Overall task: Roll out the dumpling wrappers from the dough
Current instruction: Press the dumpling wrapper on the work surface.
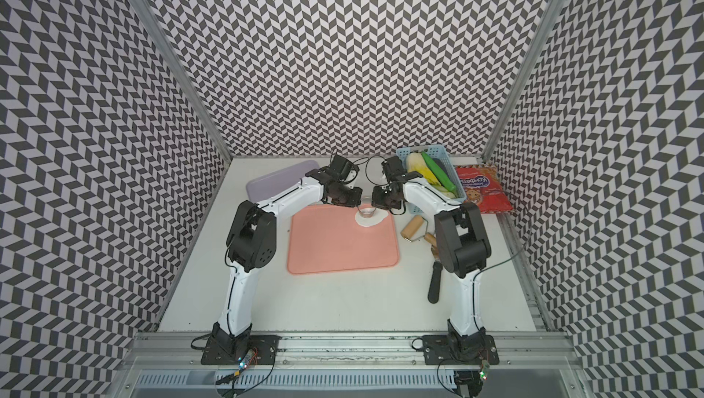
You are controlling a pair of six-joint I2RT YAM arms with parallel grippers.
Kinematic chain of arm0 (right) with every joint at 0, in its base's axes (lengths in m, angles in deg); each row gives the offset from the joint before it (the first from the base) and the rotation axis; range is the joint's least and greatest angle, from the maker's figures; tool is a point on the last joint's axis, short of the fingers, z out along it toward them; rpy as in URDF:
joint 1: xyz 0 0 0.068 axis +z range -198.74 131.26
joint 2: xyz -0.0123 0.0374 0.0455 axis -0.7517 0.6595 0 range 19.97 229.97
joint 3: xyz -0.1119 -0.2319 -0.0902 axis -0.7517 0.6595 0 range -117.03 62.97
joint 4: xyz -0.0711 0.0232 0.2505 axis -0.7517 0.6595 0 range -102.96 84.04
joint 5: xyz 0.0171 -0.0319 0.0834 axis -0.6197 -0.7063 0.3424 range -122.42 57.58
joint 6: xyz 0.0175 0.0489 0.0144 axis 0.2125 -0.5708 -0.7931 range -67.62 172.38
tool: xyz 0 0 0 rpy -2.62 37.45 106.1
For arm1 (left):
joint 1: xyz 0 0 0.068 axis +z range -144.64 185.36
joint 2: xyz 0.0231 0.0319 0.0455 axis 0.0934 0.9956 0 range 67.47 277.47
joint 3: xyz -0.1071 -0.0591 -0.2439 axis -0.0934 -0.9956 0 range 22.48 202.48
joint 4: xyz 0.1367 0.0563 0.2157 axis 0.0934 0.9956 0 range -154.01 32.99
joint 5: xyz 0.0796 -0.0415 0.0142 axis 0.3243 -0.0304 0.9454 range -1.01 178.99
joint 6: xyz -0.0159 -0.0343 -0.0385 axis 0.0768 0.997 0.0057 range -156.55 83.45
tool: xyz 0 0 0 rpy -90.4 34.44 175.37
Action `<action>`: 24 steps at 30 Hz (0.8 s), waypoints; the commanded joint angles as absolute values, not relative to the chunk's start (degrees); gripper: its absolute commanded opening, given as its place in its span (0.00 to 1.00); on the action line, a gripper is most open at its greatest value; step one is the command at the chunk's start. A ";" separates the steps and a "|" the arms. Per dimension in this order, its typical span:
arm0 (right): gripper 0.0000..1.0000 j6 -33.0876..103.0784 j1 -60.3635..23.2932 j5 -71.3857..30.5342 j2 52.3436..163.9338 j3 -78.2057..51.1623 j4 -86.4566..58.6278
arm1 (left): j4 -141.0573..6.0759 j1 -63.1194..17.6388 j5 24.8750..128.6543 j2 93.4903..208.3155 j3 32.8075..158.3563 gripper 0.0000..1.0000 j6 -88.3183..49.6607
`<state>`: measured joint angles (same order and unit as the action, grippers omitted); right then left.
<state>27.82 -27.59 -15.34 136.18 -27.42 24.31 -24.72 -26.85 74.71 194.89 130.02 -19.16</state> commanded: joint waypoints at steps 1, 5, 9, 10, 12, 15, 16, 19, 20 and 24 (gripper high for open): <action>0.00 27.47 -27.74 -14.07 136.96 -26.10 22.29 | -25.20 -26.54 72.61 194.86 129.86 0.00 -18.45; 0.00 27.51 -27.75 -13.79 137.46 -25.38 21.97 | -25.70 -26.55 72.04 195.44 129.18 0.00 -18.27; 0.00 27.50 -27.78 -14.12 137.75 -24.66 21.64 | -26.08 -26.63 71.76 196.16 129.03 0.00 -18.18; 0.00 27.45 -27.77 -14.23 137.83 -24.58 21.58 | -26.19 -26.63 71.76 196.27 128.96 0.00 -18.22; 0.00 27.50 -27.78 -14.21 138.09 -24.74 21.59 | -26.20 -26.68 71.85 196.53 129.07 0.00 -18.10; 0.00 27.48 -27.73 -14.23 138.60 -25.25 21.67 | -26.44 -26.63 71.84 196.83 129.25 0.00 -18.09; 0.00 27.58 -27.74 -14.36 138.71 -25.28 21.67 | -26.40 -26.66 71.77 196.99 129.35 0.00 -18.09; 0.00 27.59 -27.73 -14.41 138.89 -25.32 21.78 | -26.31 -26.63 71.50 197.37 129.22 0.00 -18.01; 0.00 27.55 -27.73 -14.48 138.93 -25.32 21.74 | -26.46 -26.64 71.58 197.47 129.03 0.00 -18.08; 0.00 27.58 -27.73 -14.75 139.07 -25.45 21.92 | -26.58 -26.68 71.26 197.73 129.00 0.00 -18.00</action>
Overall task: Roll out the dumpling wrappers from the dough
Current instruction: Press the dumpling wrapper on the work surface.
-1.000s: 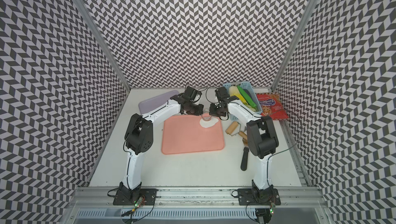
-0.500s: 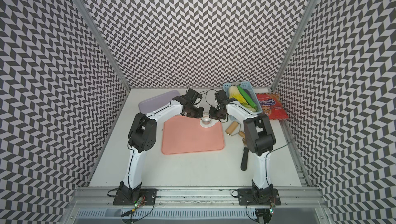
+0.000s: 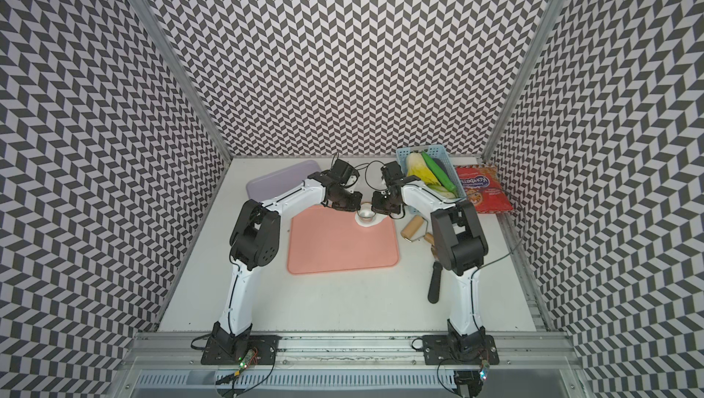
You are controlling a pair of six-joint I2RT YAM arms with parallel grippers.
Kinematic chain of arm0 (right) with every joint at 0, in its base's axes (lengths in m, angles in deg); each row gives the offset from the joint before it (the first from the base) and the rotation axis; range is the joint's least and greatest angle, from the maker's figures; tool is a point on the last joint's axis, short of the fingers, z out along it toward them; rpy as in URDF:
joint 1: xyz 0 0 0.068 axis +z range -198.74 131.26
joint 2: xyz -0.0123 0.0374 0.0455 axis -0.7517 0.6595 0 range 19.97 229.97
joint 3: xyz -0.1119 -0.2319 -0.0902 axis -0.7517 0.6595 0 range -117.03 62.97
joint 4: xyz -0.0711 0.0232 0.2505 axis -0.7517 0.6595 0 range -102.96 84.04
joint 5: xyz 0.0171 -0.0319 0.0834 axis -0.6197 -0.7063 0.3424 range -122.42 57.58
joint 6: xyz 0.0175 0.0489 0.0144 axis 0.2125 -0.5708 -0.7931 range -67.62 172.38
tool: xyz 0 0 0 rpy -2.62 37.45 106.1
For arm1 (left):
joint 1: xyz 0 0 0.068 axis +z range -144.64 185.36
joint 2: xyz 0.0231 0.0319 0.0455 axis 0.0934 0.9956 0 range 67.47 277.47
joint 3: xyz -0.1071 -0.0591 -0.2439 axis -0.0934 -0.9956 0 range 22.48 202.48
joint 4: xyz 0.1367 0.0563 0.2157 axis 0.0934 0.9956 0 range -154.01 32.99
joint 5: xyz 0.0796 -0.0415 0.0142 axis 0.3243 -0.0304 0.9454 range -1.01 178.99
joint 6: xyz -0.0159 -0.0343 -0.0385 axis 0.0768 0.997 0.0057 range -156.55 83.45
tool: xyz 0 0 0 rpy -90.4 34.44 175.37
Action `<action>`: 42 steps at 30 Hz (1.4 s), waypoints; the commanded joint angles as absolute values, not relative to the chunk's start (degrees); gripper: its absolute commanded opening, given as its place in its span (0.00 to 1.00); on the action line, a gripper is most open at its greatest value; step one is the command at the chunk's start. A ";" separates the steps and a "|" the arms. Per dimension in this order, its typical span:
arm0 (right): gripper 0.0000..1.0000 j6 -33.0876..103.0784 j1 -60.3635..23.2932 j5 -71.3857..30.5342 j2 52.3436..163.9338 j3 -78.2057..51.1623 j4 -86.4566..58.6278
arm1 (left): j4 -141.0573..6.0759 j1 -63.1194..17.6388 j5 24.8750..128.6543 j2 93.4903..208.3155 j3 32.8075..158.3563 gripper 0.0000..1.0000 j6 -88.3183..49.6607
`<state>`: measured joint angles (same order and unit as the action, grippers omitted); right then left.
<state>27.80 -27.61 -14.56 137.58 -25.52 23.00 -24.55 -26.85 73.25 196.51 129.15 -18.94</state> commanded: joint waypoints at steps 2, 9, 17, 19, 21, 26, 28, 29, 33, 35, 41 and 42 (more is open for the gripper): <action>0.00 27.50 -27.73 -14.93 139.06 -25.45 21.93 | -26.58 -26.64 71.01 197.82 129.00 0.00 -17.84; 0.00 27.54 -27.86 -15.29 139.32 -24.73 21.93 | -26.83 -26.72 70.16 198.56 128.26 0.00 -17.66; 0.00 27.33 -28.82 -15.37 139.75 -19.22 19.25 | -25.50 -26.68 70.98 200.08 126.98 0.00 -17.13; 0.00 27.33 -29.34 -15.16 140.19 -17.71 18.66 | -24.61 -26.59 71.77 200.42 126.73 0.00 -17.04; 0.00 27.27 -29.83 -14.76 140.62 -16.26 18.02 | -24.29 -26.38 72.44 200.37 125.91 0.00 -16.89; 0.00 27.32 -30.07 -14.58 141.34 -14.85 17.39 | -24.63 -25.14 72.49 200.17 122.43 0.00 -16.16; 0.00 27.46 -30.10 -14.75 141.77 -14.82 17.62 | -25.15 -24.89 72.76 199.67 120.84 0.00 -16.00; 0.00 27.66 -30.15 -14.93 141.96 -14.65 17.66 | -25.33 -24.83 72.84 199.49 120.19 0.00 -15.90; 0.00 27.75 -30.72 -14.58 142.88 -13.39 17.28 | -25.49 -24.78 73.17 199.57 118.58 0.00 -15.81; 0.00 27.80 -30.98 -14.76 143.15 -12.83 16.96 | -25.81 -24.63 73.39 199.32 117.40 0.00 -15.81; 0.00 27.77 -31.31 -14.24 143.63 -10.85 15.66 | -26.30 -24.49 73.94 199.73 115.42 0.00 -15.78; 0.00 27.73 -31.38 -14.23 143.61 -10.41 15.40 | -26.39 -24.49 73.84 199.68 115.15 0.00 -15.81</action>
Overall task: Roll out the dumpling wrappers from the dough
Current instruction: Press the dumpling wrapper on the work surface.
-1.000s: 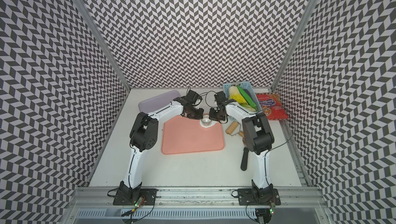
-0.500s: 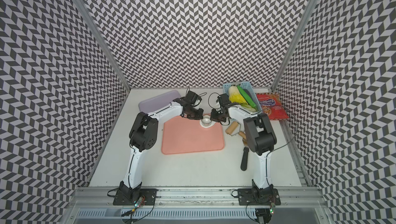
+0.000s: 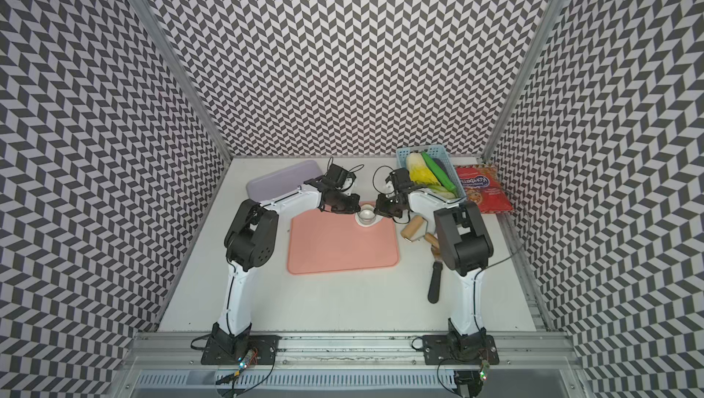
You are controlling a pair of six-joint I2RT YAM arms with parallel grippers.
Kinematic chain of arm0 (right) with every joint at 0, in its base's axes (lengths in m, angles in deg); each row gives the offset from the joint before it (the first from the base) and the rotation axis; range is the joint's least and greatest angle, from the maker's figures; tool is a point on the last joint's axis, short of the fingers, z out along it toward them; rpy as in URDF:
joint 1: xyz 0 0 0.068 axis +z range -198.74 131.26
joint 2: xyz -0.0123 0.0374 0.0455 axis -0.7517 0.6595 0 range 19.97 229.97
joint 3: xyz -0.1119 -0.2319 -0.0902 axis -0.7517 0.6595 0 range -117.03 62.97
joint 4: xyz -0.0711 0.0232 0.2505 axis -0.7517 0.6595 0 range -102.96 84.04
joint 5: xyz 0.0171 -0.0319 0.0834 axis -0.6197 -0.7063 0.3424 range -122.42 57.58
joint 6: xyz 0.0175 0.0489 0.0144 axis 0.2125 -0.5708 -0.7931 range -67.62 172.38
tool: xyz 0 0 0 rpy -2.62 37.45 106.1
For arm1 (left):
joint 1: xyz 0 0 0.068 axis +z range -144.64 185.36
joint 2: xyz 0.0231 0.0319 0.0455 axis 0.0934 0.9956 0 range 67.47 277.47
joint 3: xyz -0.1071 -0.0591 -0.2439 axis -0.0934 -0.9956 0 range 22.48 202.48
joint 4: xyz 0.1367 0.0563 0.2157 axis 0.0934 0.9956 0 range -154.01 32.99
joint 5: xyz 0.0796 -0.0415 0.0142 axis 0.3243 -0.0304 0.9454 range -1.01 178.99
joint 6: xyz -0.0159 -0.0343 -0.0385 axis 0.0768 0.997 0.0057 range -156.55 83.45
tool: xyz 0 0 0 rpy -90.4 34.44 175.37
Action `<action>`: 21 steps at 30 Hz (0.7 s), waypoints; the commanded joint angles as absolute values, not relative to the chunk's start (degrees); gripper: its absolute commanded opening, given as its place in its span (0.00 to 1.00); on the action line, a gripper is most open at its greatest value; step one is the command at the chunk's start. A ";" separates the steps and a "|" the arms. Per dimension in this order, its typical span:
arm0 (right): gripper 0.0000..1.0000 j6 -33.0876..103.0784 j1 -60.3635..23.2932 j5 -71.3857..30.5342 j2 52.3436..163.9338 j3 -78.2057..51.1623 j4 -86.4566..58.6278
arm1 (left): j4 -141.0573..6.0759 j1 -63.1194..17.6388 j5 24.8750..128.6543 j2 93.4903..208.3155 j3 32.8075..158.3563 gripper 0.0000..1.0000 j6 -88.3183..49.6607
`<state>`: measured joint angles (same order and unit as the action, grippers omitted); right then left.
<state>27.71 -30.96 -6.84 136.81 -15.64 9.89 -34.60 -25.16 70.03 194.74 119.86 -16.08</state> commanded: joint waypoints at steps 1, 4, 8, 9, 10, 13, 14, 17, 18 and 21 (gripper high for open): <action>0.00 27.65 -31.57 -14.23 143.64 -9.80 15.11 | -26.39 -24.45 73.94 199.79 114.90 0.00 -15.89; 0.00 27.46 -32.29 -13.44 143.94 -8.38 14.06 | -26.31 -24.42 74.27 199.94 114.46 0.00 -16.16; 0.00 27.33 -32.65 -13.42 144.25 -7.53 13.61 | -26.30 -24.18 74.26 200.19 114.24 0.00 -16.19; 0.00 27.26 -32.72 -13.44 144.29 -7.43 13.58 | -26.22 -24.19 74.32 200.25 114.24 0.00 -16.25; 0.00 27.20 -32.78 -13.44 144.50 -7.37 13.61 | -26.22 -24.24 74.31 200.28 114.24 0.00 -16.25; 0.00 27.28 -33.07 -13.14 145.11 -7.19 13.60 | -26.24 -24.19 74.19 200.36 114.19 0.00 -16.27; 0.00 27.16 -33.17 -13.09 145.21 -7.17 13.62 | -26.19 -24.23 74.10 200.36 114.23 0.00 -16.26; 0.00 27.10 -33.36 -12.81 145.43 -6.82 13.30 | -26.23 -24.21 73.99 200.39 114.24 0.00 -16.24; 0.00 27.11 -33.36 -12.91 145.53 -6.73 13.31 | -26.22 -24.23 73.92 200.45 114.32 0.00 -16.25; 0.00 27.13 -33.51 -12.84 145.98 -6.64 13.17 | -26.21 -24.15 73.88 200.58 114.49 0.00 -16.32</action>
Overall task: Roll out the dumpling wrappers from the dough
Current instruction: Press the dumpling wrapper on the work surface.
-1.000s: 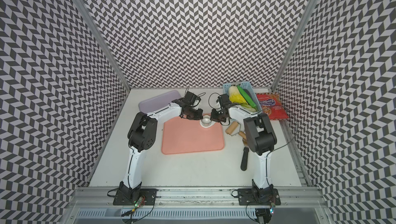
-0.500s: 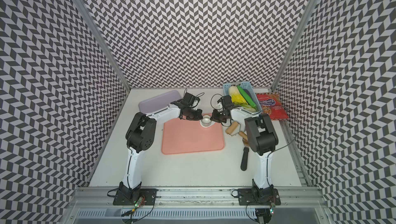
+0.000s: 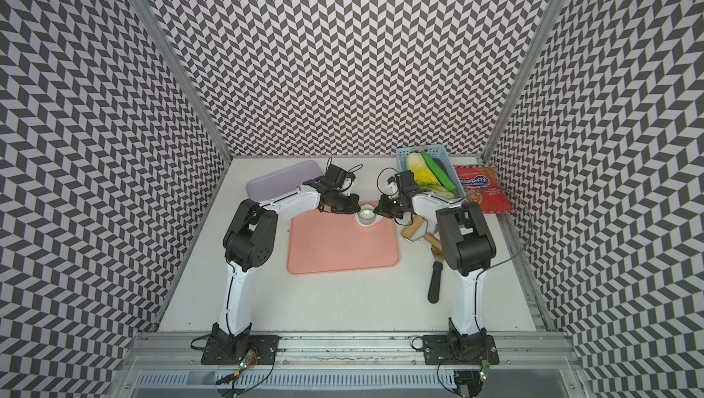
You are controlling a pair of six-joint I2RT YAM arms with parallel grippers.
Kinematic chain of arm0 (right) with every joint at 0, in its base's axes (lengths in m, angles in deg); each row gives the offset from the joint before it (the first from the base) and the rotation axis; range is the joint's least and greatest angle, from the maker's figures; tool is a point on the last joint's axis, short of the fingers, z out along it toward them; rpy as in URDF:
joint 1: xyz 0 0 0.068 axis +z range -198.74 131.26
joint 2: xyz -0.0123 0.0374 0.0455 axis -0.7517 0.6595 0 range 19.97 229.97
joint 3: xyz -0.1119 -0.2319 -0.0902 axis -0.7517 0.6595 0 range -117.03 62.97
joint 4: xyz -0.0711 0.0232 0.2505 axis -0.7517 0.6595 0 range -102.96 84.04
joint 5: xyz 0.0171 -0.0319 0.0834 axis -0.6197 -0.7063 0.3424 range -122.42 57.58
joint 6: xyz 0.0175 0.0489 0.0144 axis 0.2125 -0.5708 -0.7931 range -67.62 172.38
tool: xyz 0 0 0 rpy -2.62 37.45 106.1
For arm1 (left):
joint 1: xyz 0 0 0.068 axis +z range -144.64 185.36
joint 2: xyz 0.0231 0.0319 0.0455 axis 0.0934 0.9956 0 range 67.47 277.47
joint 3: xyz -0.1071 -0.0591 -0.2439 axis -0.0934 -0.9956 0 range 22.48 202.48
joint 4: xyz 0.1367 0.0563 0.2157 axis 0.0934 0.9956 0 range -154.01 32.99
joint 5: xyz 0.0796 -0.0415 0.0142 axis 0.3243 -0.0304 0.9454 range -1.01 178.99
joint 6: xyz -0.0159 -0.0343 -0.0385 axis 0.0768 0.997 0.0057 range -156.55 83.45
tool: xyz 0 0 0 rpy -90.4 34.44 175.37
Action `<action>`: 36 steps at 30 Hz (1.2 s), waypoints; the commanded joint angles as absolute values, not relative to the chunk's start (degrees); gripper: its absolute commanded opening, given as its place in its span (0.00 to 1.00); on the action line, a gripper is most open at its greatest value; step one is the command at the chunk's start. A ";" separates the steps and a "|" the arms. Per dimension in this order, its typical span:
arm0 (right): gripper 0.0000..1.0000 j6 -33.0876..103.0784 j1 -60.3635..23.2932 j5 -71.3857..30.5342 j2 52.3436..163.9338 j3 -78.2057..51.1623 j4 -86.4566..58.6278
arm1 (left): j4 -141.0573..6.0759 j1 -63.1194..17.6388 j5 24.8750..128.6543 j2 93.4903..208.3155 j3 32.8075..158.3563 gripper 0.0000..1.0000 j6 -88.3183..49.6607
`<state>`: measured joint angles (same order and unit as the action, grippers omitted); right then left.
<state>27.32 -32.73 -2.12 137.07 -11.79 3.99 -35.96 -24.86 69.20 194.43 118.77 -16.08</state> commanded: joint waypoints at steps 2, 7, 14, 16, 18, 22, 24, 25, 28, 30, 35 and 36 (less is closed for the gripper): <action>0.00 27.07 -33.49 -12.33 146.16 -6.55 12.95 | -25.91 -24.13 73.66 200.87 114.87 0.00 -16.42; 0.00 27.07 -33.83 -12.50 146.07 -5.66 12.62 | -25.66 -24.10 73.02 201.62 115.54 0.00 -16.50; 0.00 27.20 -34.15 -12.21 146.21 -5.32 12.52 | -26.38 -23.60 73.31 201.53 113.43 0.00 -16.16; 0.00 27.24 -34.15 -12.30 146.25 -4.98 12.31 | -26.65 -23.31 73.52 201.25 112.92 0.00 -16.07; 0.00 27.10 -34.15 -12.21 146.40 -4.80 12.15 | -26.66 -23.27 73.50 201.41 113.13 0.00 -16.02; 0.00 26.98 -34.15 -11.51 146.71 -4.79 11.74 | -26.51 -23.54 73.26 201.86 113.79 0.00 -15.81; 0.00 26.98 -34.06 -11.46 146.75 -4.79 11.62 | -26.49 -23.73 73.26 201.95 113.88 0.00 -15.85; 0.00 26.94 -34.06 -11.51 146.80 -4.79 11.56 | -26.48 -23.80 73.26 202.02 113.84 0.00 -15.89; 0.00 26.75 -33.97 -11.03 147.13 -4.71 11.29 | -26.28 -24.06 73.35 202.50 114.18 0.00 -15.98; 0.00 26.65 -33.84 -10.68 147.41 -4.58 11.01 | -26.01 -24.24 73.43 202.79 114.58 0.00 -16.02; 0.00 26.21 -33.80 -9.38 148.21 -3.87 10.18 | -25.36 -24.79 73.29 203.43 115.66 0.00 -16.06; 0.00 26.04 -33.80 -9.16 148.31 -3.75 10.11 | -25.22 -24.84 73.11 203.65 116.02 0.00 -16.15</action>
